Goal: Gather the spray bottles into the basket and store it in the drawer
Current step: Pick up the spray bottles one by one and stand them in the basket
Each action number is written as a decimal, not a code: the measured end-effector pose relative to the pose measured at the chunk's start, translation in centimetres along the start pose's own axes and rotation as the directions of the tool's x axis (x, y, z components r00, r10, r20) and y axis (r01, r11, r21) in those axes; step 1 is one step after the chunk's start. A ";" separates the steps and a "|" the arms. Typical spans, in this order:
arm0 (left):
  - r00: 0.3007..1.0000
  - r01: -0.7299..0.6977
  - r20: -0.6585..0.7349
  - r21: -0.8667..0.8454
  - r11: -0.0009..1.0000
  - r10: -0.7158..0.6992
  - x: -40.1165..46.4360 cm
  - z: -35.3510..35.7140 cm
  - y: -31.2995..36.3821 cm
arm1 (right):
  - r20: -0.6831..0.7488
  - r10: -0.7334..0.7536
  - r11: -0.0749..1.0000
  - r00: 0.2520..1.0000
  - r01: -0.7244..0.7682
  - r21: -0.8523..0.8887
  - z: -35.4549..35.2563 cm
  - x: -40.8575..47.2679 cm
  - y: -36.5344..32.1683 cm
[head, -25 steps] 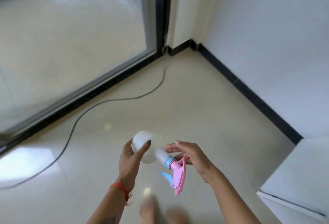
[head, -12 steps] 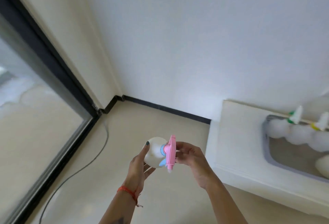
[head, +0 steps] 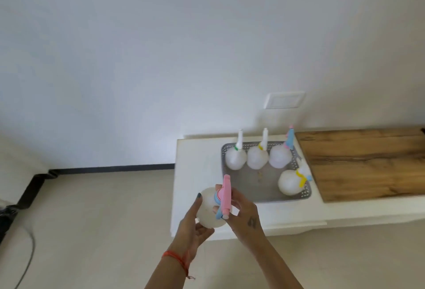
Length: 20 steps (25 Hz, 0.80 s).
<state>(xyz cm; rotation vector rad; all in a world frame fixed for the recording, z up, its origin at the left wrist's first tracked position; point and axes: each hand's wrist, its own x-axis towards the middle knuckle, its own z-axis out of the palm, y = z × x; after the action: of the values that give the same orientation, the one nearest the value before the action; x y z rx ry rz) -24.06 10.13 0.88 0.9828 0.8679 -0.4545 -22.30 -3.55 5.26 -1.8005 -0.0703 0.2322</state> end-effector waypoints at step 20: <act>0.984 0.179 0.011 -0.064 0.982 -0.178 17.2 19.6 -2.5 | -0.175 -0.099 0.890 0.980 0.009 -0.455 -15.9 14.4 17.7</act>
<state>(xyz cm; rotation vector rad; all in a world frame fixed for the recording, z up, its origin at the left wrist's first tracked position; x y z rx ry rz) -7.28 -7.38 -8.97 0.8478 0.9648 -0.5780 -6.48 -20.58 -10.03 -2.2766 -0.0378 -0.0066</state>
